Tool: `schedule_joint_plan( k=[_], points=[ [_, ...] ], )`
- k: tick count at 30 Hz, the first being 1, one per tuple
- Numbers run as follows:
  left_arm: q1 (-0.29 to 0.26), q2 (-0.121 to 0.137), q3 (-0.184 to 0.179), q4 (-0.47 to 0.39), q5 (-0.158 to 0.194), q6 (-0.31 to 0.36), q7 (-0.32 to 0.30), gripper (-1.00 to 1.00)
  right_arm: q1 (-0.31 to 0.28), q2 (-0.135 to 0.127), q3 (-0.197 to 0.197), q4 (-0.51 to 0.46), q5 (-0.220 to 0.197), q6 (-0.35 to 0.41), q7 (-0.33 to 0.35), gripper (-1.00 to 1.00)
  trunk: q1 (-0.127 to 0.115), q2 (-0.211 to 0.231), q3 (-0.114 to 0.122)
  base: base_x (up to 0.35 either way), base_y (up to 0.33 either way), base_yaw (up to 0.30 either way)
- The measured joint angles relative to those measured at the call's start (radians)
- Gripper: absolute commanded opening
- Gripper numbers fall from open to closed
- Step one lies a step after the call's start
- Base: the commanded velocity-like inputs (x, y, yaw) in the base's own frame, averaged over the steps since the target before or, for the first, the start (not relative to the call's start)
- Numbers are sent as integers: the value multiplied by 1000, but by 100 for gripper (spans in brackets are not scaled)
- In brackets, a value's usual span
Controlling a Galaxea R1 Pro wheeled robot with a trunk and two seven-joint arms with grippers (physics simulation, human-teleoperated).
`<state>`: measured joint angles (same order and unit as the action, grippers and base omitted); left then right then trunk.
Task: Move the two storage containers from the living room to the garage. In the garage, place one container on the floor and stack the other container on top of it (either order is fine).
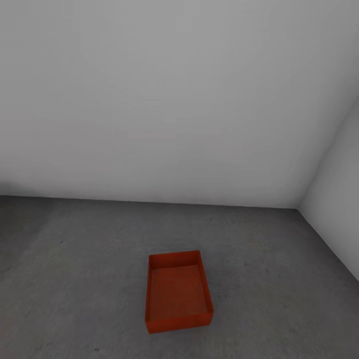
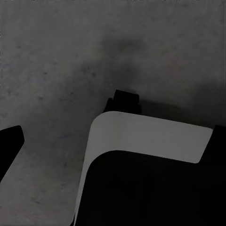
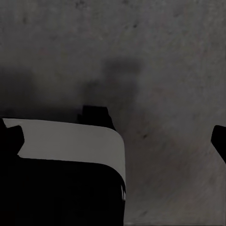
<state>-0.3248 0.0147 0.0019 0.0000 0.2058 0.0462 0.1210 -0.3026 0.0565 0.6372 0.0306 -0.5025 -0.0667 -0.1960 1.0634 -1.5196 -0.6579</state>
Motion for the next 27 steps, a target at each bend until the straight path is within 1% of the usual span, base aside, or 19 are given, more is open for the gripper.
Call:
schedule_joint_plan(
  k=[3, 5, 19, 27],
  points=[
    [0, -1, 0, 0, 0, -1, 0, 100, 19, 3, 0, 0, 1, -1, 0, 100, 0, 0, 2, 0, 0, 0],
    [0, 0, 0, 0, 0, -1, 0, 100, 21, 1, 0, 0, 2, -2, 0, 100, 0, 0, 3, 0, 0, 0],
    [0, 0, 0, 0, 0, -2, 0, 100, 23, -4, 0, -1, 0, -4, 3, 100, 0, 0, 5, 0, 0, 0],
    [0, 1, 0, 0, 0, -2, 0, 100, 23, -5, 0, -1, 7, -5, 24, 100, 0, 0, 5, 0, 0, 0]
  ],
)
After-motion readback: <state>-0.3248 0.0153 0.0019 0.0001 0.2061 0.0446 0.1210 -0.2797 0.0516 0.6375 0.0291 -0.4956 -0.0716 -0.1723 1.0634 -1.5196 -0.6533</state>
